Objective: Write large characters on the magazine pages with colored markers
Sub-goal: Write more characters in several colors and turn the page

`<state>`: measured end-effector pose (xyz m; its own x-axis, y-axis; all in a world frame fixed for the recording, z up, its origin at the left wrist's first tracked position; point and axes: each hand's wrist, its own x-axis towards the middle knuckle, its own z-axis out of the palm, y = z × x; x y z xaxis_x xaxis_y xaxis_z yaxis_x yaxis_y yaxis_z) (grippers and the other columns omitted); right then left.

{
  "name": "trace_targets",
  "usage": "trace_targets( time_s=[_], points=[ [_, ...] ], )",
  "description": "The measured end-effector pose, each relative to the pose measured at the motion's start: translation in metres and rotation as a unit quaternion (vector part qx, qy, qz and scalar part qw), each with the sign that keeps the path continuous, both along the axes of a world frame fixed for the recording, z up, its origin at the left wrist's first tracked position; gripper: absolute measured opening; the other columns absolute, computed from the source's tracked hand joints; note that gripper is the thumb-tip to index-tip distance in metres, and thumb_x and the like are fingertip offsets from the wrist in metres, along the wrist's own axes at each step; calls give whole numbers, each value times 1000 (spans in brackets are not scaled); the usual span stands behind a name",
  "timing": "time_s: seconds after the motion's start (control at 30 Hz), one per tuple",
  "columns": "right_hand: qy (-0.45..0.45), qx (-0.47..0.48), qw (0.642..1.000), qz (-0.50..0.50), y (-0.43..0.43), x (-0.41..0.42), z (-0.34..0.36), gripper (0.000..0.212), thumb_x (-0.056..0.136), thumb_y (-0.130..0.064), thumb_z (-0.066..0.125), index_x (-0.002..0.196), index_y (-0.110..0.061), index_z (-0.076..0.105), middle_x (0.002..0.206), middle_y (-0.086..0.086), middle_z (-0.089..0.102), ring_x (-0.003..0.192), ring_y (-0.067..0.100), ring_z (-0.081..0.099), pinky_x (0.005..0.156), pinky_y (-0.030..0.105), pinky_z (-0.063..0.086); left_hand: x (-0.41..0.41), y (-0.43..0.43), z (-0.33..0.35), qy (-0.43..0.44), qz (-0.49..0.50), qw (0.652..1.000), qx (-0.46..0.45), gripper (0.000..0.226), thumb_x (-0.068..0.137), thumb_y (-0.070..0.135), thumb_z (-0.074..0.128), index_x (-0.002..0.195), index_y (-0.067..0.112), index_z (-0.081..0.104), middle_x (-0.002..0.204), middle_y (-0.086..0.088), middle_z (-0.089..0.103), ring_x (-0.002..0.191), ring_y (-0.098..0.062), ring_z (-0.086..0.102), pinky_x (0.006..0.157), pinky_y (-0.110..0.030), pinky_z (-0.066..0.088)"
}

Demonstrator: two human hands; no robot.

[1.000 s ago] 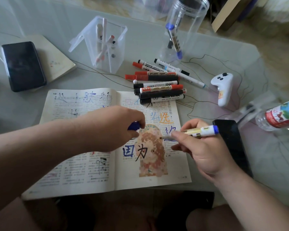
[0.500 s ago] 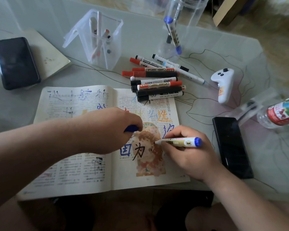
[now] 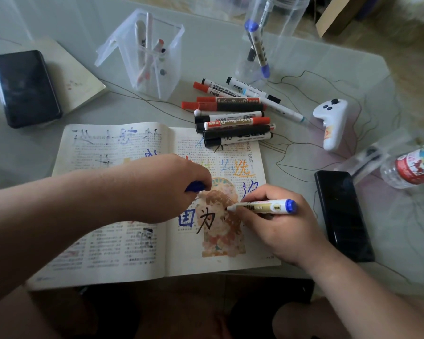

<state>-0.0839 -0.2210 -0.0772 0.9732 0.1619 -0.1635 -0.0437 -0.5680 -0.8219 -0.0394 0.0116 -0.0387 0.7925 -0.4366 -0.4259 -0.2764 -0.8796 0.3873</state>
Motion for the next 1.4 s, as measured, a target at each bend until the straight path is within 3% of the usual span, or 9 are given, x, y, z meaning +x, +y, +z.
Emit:
trace_targets(
  time_s=[0.13,0.3,0.53,0.83,0.97,1.17,1.33,1.4],
  points=[
    [27,4,1000,-12,0,2,2,14,79,-23,86,77,-19,73,68,-5,71,61,6,64,52,13,45,0,0,1,5,2,1000,0,26,100,30,49,118,46,58,106,17,64,89,-7,58,78,-26,49],
    [38,28,998,52,3,-3,4,11,81,-30,82,82,-21,76,74,-5,73,67,10,68,58,22,52,0,0,1,5,4,1000,0,26,100,30,49,118,46,58,103,16,64,87,-6,58,77,-27,51],
    [24,5,999,26,2,1,4,9,80,-25,85,80,-22,77,72,-8,73,66,9,68,58,24,52,0,0,0,3,2,1000,3,27,100,29,48,118,47,58,102,18,62,84,-5,56,72,-24,46],
    [31,-49,998,-35,-4,7,3,19,80,-17,82,69,-18,66,56,-12,63,50,3,54,45,14,37,-1,-1,0,-4,-1,1000,6,28,100,29,48,120,47,58,105,19,63,87,-5,56,74,-23,45],
    [54,-8,999,0,-4,5,7,16,80,-17,83,72,-17,69,56,-9,65,49,4,54,47,14,38,0,-1,0,-7,-2,1000,7,28,100,30,49,120,46,57,107,18,64,89,-7,58,75,-23,46],
    [35,-5,998,46,-2,2,6,15,80,-25,85,77,-16,73,71,-2,70,63,16,65,56,32,51,-1,-1,0,-4,1,1000,2,27,100,30,49,118,47,58,106,18,64,88,-6,59,77,-25,49],
    [29,-22,999,24,-3,4,6,16,80,-17,83,73,-17,68,65,-5,67,54,6,58,48,15,40,-1,-1,0,-4,1,1000,5,27,100,30,49,120,46,57,106,18,64,89,-7,58,78,-24,49],
    [26,-9,999,23,-4,5,6,15,81,-18,83,74,-17,70,65,-4,68,55,7,59,49,16,42,-1,-2,0,-5,-2,1000,5,27,101,30,49,120,46,57,107,18,64,88,-6,58,77,-23,48]
  ],
)
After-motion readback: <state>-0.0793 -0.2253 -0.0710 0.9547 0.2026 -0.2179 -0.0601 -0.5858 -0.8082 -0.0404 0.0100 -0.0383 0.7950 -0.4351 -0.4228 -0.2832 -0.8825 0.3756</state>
